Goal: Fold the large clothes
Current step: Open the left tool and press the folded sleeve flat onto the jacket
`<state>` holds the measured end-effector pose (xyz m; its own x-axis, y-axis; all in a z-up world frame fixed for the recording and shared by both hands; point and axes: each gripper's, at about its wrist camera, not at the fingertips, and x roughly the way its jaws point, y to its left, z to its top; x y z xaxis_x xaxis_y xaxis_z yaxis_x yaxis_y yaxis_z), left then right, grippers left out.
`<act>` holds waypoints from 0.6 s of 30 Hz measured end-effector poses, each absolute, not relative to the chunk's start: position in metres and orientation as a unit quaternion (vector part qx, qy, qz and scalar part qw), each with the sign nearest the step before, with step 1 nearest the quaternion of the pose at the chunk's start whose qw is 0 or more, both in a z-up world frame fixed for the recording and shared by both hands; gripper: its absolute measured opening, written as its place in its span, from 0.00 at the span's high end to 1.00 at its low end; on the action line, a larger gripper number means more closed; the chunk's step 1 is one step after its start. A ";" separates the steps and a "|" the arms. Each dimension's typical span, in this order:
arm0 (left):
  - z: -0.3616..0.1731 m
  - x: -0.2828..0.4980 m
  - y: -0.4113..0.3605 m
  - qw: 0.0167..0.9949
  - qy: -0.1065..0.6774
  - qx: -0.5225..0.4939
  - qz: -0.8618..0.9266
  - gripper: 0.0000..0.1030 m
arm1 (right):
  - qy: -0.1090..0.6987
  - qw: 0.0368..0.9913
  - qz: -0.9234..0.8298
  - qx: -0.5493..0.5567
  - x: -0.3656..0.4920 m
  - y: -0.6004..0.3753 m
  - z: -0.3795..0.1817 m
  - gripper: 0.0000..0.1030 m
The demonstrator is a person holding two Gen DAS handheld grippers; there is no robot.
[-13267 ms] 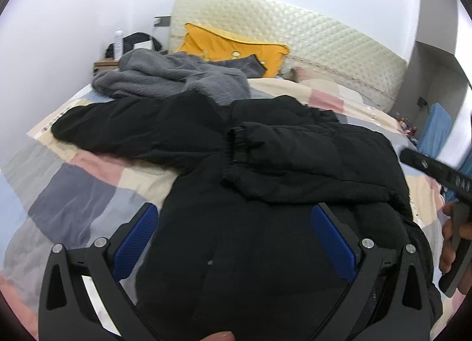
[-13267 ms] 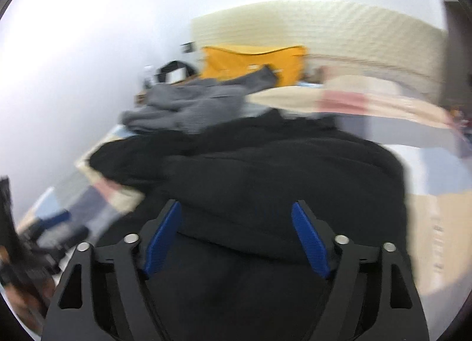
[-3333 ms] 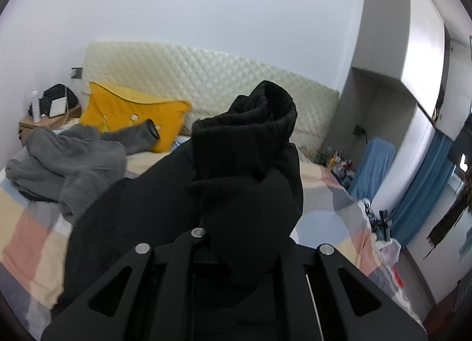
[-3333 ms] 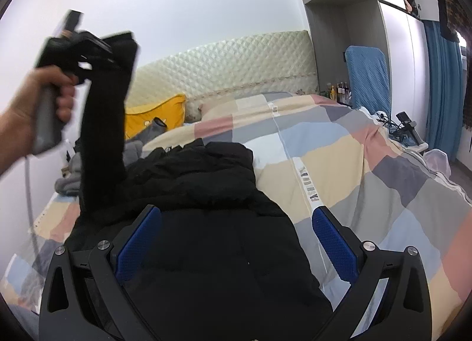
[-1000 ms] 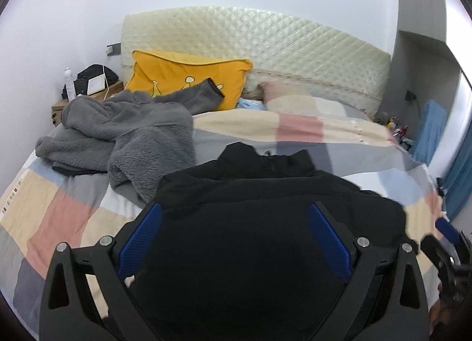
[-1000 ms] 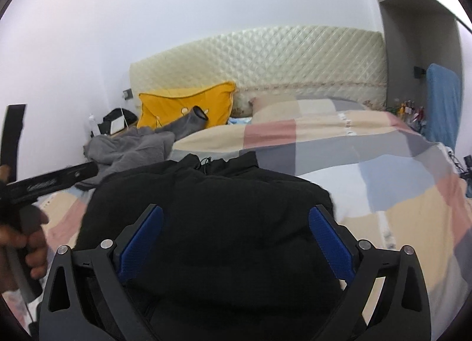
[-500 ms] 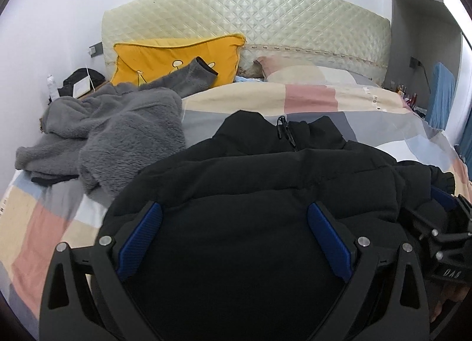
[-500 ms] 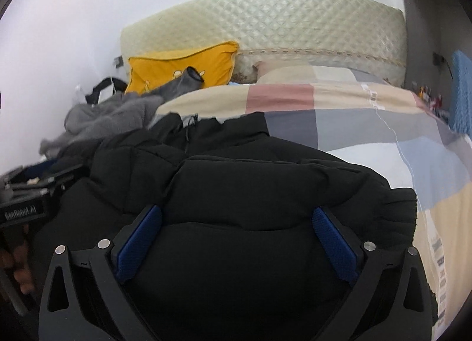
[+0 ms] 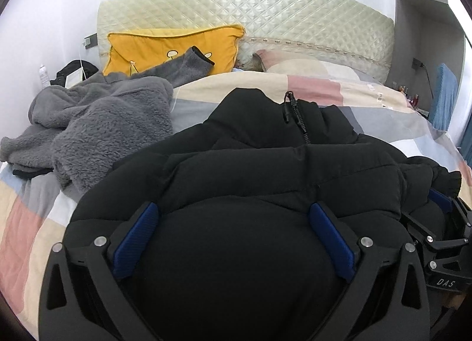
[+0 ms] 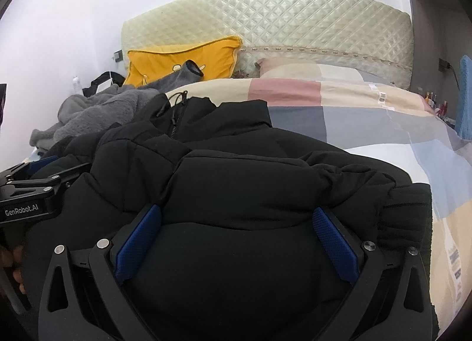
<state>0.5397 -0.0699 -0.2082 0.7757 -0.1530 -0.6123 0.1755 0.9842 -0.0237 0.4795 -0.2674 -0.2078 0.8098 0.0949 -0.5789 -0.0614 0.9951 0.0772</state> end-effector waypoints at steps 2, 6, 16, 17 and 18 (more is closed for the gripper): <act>-0.211 0.543 -0.071 0.942 0.325 0.019 -0.086 0.01 | 0.309 0.950 0.041 0.026 0.485 -0.268 -0.211 0.00; -0.208 0.544 -0.071 0.938 0.334 0.022 -0.090 0.01 | 0.325 0.944 0.042 0.022 0.489 -0.268 -0.213 0.00; -0.174 0.504 -0.022 0.947 0.301 -0.018 -0.113 0.01 | 0.235 0.969 0.051 0.059 0.420 -0.307 -0.171 0.01; -0.177 0.505 -0.016 0.946 0.306 -0.017 -0.106 0.01 | 0.240 0.968 0.046 0.050 0.418 -0.311 -0.170 0.01; -0.183 0.509 -0.010 0.943 0.320 -0.014 -0.093 0.01 | 0.248 0.967 0.045 0.042 0.418 -0.314 -0.173 0.01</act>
<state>0.5091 -0.0096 -0.1830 0.7785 -0.1837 -0.6001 0.1654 0.9824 -0.0862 0.4180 -0.3141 -0.1732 0.8725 0.1074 -0.4767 -0.0658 0.9925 0.1031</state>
